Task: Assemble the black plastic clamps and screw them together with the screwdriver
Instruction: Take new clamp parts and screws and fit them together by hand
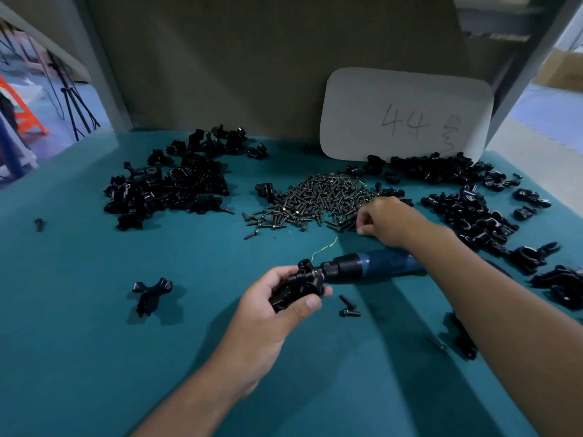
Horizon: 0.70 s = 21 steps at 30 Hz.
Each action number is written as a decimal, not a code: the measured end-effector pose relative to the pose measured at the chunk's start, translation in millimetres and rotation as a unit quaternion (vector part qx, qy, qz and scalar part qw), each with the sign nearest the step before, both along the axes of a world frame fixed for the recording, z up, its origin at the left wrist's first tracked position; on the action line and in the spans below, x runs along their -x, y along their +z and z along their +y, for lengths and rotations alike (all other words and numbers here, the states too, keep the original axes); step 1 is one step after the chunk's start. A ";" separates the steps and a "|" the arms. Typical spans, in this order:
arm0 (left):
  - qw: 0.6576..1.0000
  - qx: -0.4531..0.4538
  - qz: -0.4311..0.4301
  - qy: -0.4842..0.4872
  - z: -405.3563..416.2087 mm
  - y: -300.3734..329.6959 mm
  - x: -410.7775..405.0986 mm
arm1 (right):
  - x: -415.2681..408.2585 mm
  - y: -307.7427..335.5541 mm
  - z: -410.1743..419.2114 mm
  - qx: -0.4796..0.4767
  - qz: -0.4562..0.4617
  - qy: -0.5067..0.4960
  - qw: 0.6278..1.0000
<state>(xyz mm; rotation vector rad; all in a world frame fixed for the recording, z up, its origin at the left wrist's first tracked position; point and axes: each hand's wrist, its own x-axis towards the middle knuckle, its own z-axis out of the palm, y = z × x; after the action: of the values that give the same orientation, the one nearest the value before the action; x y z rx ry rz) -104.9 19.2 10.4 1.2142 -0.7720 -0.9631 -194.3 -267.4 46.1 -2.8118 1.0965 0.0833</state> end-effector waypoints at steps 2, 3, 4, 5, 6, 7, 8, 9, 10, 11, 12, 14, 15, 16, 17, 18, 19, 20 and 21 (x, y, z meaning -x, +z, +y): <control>1.000 -0.002 0.019 -0.006 1.4 -0.6 -1.1 | 3.1 5.6 8.2 0.006 -0.039 -0.009 0.999; 1.000 -0.002 0.023 -0.007 1.8 -1.0 -1.6 | 6.7 11.2 17.3 -0.002 -0.090 -0.016 0.996; 1.000 -0.001 0.026 -0.008 1.5 -1.6 -1.6 | 11.8 18.1 31.1 -0.013 -0.147 -0.016 0.989; 1.000 0.000 0.030 -0.008 1.4 -2.3 -2.0 | 19.1 24.8 49.9 -0.018 -0.197 -0.002 0.980; 0.999 0.005 0.034 -0.007 0.3 -3.3 -2.6 | 28.6 28.5 71.4 -0.021 -0.238 0.023 0.971; 0.999 0.010 0.040 -0.004 -0.7 -4.4 -3.3 | 39.4 29.5 94.2 -0.028 -0.268 0.053 0.961; 0.999 0.015 0.044 -0.002 -1.9 -5.7 -3.8 | 50.7 27.9 116.8 -0.039 -0.291 0.075 0.953; 0.999 0.017 0.044 -0.002 -2.4 -7.3 -4.2 | 60.7 24.7 137.1 -0.044 -0.313 0.090 0.945; 0.999 0.016 0.039 -0.002 -2.9 -8.9 -4.2 | 68.2 19.5 151.4 -0.040 -0.335 0.102 0.936; 0.999 0.014 0.032 -0.002 -2.8 -10.2 -4.3 | 73.5 14.2 160.9 -0.035 -0.359 0.109 0.926; 1.000 0.012 0.026 -0.002 -2.9 -11.1 -4.5 | 76.2 8.8 166.5 -0.032 -0.381 0.110 0.917; 1.000 0.011 0.019 -0.004 -3.2 -12.5 -5.3 | 76.7 2.4 171.5 -0.027 -0.411 0.109 0.905; 1.000 0.011 0.018 -0.005 -3.4 -13.0 -5.8 | 76.1 0.8 172.5 -0.025 -0.421 0.111 0.900; 1.000 0.012 0.019 -0.006 -3.7 -13.4 -6.0 | 75.9 -0.9 172.9 -0.019 -0.431 0.115 0.895; 1.000 0.014 0.018 -0.007 -3.8 -13.7 -6.3 | 75.6 -2.5 173.2 -0.012 -0.441 0.118 0.890; 1.000 0.016 0.017 -0.009 -4.0 -14.1 -6.3 | 75.5 -4.1 173.6 -0.004 -0.452 0.119 0.884; 1.000 0.018 0.017 -0.012 -3.6 -14.4 -6.2 | 75.5 -5.5 174.3 0.005 -0.462 0.119 0.879; 0.999 0.020 0.018 -0.016 -3.2 -14.7 -5.8 | 75.2 -6.8 174.9 0.013 -0.469 0.119 0.875; 0.999 0.021 0.021 -0.022 -2.7 -15.0 -5.8 | 75.3 -8.0 175.7 0.019 -0.471 0.120 0.874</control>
<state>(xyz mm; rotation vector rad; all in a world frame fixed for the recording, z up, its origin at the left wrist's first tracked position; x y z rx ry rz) -99.0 16.4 -4.6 1.1409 -0.7843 -0.9997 -269.6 -91.7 38.1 -2.4280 0.4924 -1.1541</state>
